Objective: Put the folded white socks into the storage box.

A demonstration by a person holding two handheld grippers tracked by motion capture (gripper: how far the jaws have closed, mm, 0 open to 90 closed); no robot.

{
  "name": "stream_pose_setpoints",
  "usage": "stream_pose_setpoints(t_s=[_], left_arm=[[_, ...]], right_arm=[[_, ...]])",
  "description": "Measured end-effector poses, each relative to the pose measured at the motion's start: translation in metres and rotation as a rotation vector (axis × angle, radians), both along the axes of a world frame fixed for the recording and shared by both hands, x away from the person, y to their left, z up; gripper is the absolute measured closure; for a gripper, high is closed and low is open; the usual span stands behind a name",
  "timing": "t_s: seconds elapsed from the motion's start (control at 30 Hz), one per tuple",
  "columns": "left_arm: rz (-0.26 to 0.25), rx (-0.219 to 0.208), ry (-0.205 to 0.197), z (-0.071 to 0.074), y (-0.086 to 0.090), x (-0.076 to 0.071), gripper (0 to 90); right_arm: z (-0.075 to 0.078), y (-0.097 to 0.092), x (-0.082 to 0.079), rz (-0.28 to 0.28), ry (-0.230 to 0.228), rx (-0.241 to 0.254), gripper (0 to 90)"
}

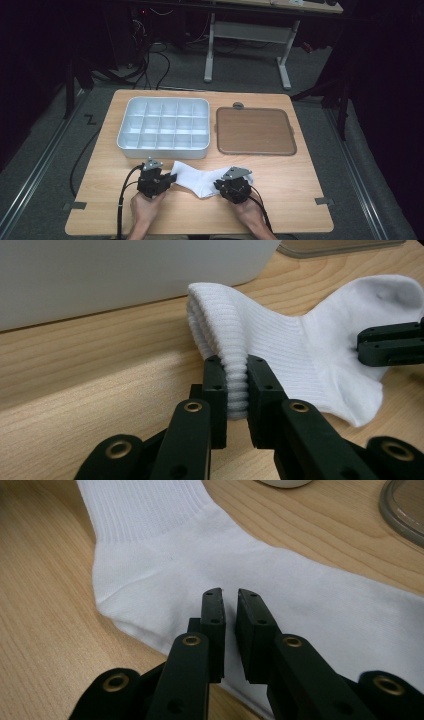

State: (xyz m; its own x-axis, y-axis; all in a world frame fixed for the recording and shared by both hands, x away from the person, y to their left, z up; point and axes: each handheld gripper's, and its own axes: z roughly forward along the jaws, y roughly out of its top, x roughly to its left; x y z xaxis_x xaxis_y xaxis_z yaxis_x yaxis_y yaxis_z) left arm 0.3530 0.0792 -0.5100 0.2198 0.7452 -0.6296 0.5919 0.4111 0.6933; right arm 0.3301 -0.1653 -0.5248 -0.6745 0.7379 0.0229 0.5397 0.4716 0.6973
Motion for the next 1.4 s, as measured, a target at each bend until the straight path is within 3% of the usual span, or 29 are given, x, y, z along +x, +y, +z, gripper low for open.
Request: stream_pose_setpoints(t_s=[0.33, 0.73, 1.03, 1.4], left_arm=[[0.009, -0.037, -0.039, 0.023, 0.007, -0.003, 81.3], [0.004, -0.076, -0.062, 0.037, 0.007, -0.005, 81.3], [-0.02, -0.08, -0.089, 0.051, -0.003, -0.005, 81.4], [-0.068, -0.078, -0.094, 0.055, -0.019, -0.005, 81.3]], right_arm=[[0.001, 0.014, 0.005, 0.027, 0.009, -0.015, 82.9], [0.001, 0.028, 0.009, 0.055, 0.009, -0.011, 83.6], [0.001, 0.041, 0.015, 0.092, 0.02, -0.019, 84.3], [0.001, 0.057, 0.016, 0.126, 0.023, -0.017, 84.6]])
